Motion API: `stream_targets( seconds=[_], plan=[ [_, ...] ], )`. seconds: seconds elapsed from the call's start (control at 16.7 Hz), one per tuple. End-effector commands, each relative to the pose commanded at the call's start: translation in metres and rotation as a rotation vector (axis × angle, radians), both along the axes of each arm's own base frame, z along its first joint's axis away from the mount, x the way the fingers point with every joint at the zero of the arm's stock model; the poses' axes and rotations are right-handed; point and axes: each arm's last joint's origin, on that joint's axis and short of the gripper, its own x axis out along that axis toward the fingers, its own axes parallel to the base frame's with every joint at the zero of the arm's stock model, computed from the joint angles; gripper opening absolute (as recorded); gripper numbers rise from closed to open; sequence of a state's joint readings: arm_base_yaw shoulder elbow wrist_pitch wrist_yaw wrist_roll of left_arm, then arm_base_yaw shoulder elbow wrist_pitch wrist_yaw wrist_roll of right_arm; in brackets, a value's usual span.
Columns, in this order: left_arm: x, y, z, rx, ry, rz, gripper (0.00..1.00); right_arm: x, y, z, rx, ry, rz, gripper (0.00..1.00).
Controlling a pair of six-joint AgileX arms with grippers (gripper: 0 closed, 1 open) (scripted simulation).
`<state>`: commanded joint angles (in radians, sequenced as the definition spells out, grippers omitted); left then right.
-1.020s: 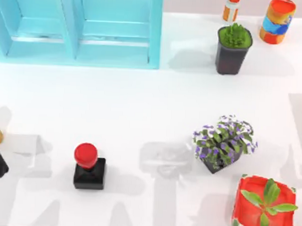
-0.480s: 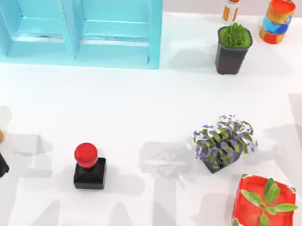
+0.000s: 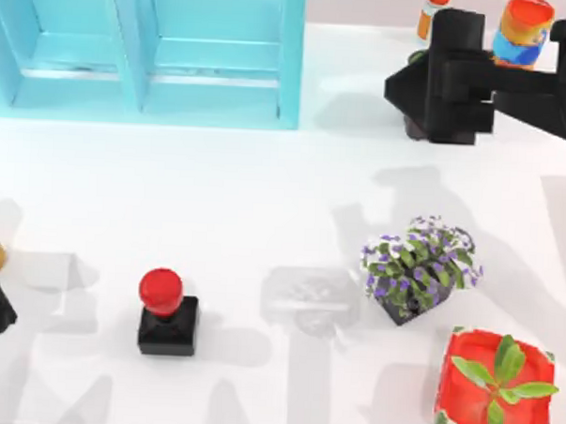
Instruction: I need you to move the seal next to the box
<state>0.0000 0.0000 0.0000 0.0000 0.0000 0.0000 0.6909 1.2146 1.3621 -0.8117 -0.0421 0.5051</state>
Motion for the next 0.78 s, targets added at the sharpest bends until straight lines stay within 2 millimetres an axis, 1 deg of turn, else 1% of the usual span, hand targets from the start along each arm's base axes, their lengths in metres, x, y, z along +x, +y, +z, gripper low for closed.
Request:
stream_targets(
  seconds=[0.12, 0.3, 0.42, 0.54, 0.66, 0.78],
  plan=[
    [0.000, 0.000, 0.000, 0.000, 0.000, 0.000, 1.00, 0.012, 0.040, 0.006, -0.032, 0.107, 0.021, 1.00],
    [0.000, 0.000, 0.000, 0.000, 0.000, 0.000, 1.00, 0.024, 0.103, 0.002, -0.102, 0.246, 0.024, 1.00],
    [0.000, 0.000, 0.000, 0.000, 0.000, 0.000, 1.00, 0.027, 0.142, -0.010, -0.158, 0.319, 0.010, 1.00],
    [0.000, 0.000, 0.000, 0.000, 0.000, 0.000, 1.00, 0.026, 0.177, -0.025, -0.217, 0.375, -0.015, 1.00],
    [0.000, 0.000, 0.000, 0.000, 0.000, 0.000, 1.00, 0.024, 0.206, -0.044, -0.275, 0.415, -0.049, 1.00],
    [0.000, 0.000, 0.000, 0.000, 0.000, 0.000, 1.00, 0.022, 0.230, -0.063, -0.328, 0.440, -0.086, 1.00]
  ],
)
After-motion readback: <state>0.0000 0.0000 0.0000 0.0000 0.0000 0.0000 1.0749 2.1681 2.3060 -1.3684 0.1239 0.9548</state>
